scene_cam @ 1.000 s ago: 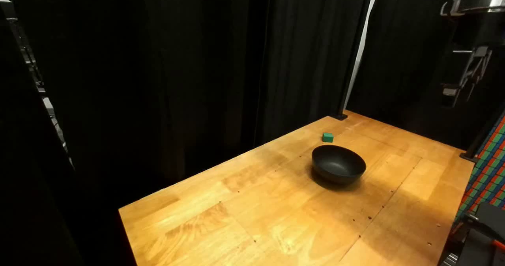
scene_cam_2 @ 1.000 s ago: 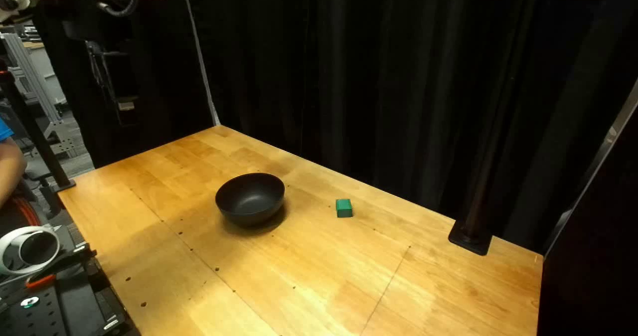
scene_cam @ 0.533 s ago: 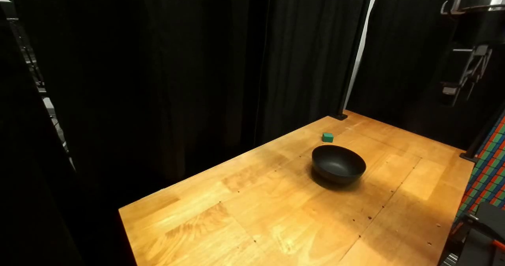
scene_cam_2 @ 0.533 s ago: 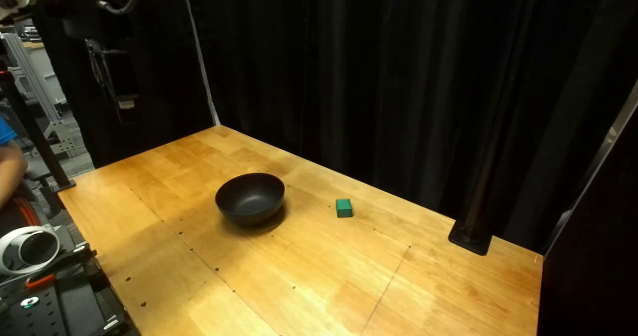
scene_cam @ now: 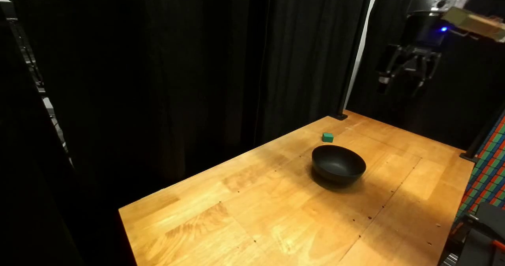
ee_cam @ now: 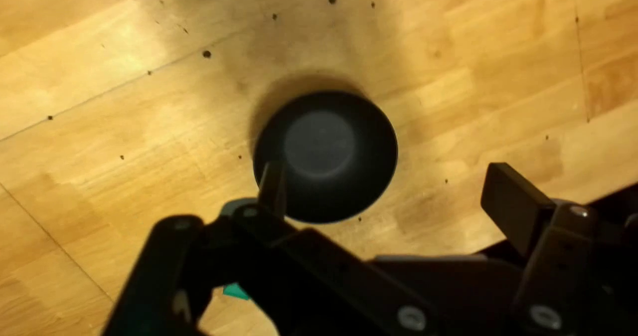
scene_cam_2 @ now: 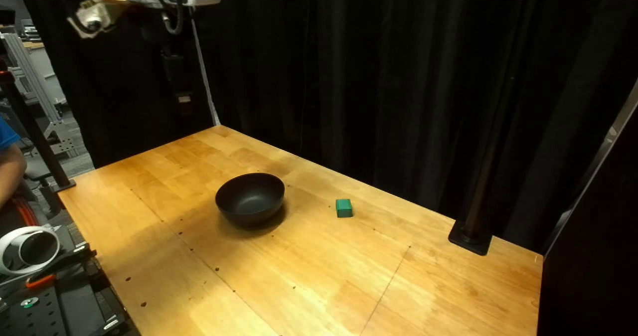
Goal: Pick up the green block from the table and put in the black bowl.
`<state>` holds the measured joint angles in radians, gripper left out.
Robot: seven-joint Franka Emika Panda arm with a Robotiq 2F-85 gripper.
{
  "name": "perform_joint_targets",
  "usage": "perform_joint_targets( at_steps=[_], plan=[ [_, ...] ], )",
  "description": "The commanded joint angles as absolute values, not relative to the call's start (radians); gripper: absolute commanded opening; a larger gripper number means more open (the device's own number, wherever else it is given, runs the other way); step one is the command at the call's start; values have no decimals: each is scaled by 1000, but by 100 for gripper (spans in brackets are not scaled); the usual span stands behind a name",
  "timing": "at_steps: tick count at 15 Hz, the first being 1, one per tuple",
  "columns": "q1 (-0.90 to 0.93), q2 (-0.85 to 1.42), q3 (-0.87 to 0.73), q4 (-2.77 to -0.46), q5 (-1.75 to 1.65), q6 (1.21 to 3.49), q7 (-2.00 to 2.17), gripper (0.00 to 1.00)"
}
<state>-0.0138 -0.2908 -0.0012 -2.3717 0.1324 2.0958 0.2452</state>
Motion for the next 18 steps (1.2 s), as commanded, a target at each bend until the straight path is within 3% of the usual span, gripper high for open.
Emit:
perform_joint_targets(
  at_steps=[1,8,18],
  plan=[
    [-27,-43,16,-2171,172,2217,408,100],
    [-3,391,-65,-1833,116,2416,740,100],
    [-59,783,-184,-1493,139,2331,791,100]
  ],
)
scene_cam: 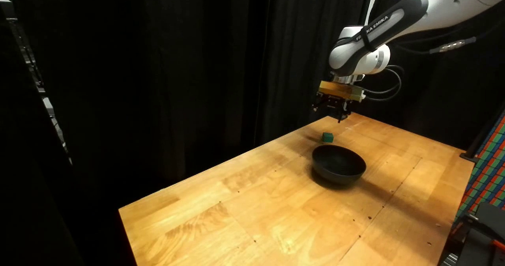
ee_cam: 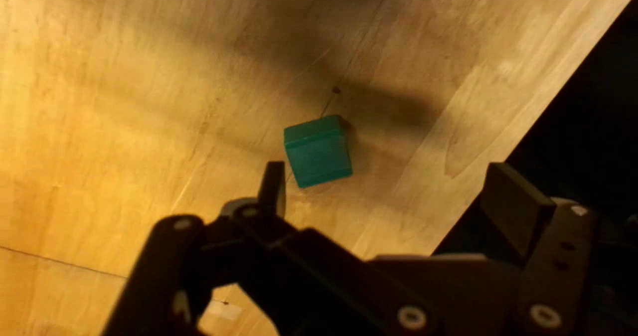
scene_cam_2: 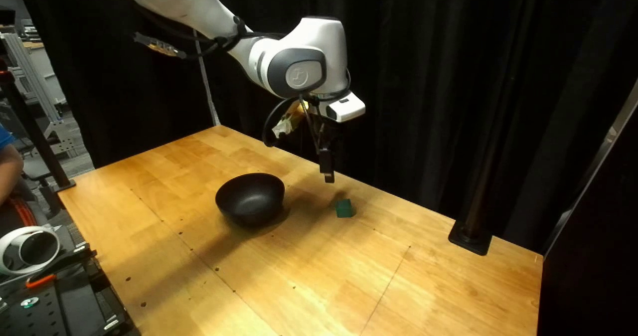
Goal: Pick up the green block from the table and put in the black bowl.
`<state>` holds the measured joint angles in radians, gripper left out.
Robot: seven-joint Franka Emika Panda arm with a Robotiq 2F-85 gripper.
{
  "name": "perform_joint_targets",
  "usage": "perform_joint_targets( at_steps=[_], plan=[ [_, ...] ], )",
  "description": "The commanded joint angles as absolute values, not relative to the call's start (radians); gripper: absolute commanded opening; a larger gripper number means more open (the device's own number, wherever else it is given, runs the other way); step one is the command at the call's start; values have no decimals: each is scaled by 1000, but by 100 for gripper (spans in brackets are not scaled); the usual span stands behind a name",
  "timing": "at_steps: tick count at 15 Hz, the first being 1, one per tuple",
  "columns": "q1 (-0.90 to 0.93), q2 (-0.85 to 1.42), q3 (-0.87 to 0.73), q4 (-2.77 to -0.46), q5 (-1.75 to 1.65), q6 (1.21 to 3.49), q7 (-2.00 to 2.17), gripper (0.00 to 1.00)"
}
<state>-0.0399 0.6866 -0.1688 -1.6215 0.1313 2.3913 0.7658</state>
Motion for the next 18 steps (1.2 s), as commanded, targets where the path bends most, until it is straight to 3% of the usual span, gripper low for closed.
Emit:
perform_joint_targets(
  at_steps=[1,9,10,12,15,18],
  plan=[
    [-71,810,-182,-1467,146,2317,789,100],
    [-121,971,-161,-1312,183,2258,791,100],
    [-121,986,-161,-1296,184,2250,792,75],
    [-122,1011,-165,-1272,185,2244,797,66],
    [-126,1026,-168,-1260,188,2241,805,40],
    [-133,973,-164,-1299,202,2218,807,22]
  ],
)
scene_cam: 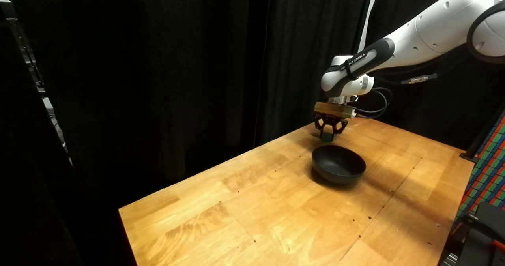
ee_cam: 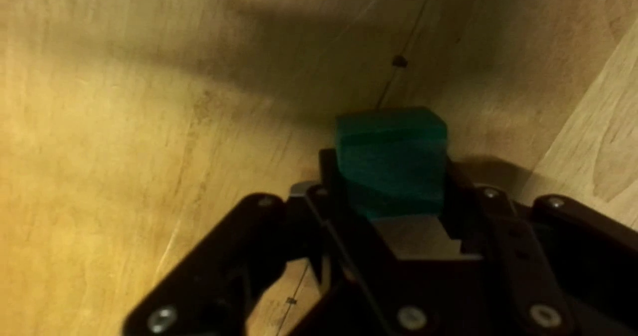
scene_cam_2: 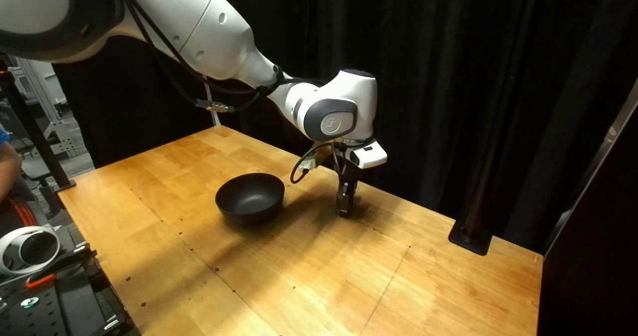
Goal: Pick up the green block from the table and put in the black bowl.
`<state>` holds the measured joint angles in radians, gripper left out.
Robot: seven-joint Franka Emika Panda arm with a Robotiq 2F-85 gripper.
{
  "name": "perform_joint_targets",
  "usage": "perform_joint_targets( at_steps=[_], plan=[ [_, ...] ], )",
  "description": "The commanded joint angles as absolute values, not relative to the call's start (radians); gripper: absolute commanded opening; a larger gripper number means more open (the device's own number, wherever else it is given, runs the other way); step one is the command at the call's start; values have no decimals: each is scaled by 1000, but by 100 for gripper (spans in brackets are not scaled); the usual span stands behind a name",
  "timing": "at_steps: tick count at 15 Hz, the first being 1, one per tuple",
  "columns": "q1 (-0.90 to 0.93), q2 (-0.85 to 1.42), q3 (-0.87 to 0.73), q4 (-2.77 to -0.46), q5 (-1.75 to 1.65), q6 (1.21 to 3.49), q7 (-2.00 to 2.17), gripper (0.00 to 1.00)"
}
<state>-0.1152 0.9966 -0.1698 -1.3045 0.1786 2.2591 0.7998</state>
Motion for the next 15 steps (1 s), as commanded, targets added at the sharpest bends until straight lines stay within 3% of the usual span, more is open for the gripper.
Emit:
perform_joint_targets(
  at_steps=[1,12,13,14,15],
  plan=[
    [-137,949,-161,-1319,208,2207,805,22],
    [-154,489,-66,-1820,396,1933,553,22],
    [-149,471,-64,-1858,406,1914,535,30],
    [-146,454,-60,-1894,421,1894,512,72],
    [-139,436,-65,-1926,431,1885,507,73]
  ],
)
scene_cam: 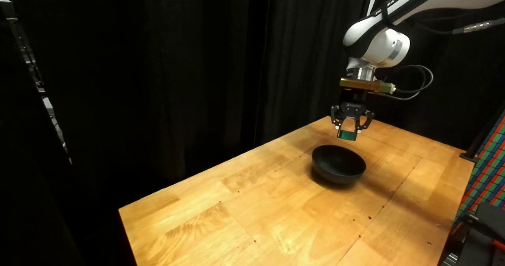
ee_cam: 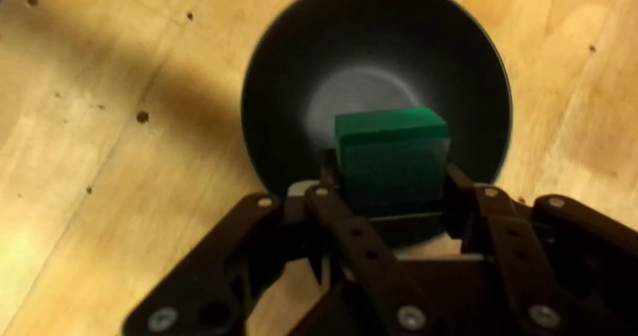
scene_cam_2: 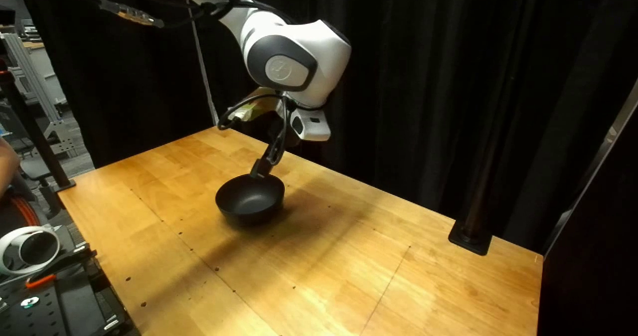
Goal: Pick up the green block from the table and put in the black bowl.
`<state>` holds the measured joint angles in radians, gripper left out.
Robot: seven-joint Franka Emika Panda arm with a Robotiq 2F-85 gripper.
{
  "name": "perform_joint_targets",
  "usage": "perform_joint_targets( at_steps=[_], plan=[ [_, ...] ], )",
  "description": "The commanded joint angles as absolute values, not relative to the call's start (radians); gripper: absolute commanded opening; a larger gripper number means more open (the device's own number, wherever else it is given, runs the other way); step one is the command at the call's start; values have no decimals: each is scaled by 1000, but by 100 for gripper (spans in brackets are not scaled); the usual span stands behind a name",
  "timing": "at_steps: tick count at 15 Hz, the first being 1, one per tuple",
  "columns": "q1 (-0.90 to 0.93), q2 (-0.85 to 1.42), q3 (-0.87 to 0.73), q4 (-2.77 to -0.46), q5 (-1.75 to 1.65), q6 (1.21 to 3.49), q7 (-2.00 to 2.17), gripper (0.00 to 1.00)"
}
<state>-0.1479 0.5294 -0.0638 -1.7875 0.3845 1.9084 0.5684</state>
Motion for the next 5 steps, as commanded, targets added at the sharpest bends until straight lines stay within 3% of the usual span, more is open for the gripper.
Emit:
perform_joint_targets(
  at_steps=[1,3,5],
  plan=[
    [-138,417,-67,-1954,447,1876,495,79],
    [-149,372,-69,-2001,495,1856,445,95],
    [-163,336,-71,-2037,554,1839,392,100]
  ],
)
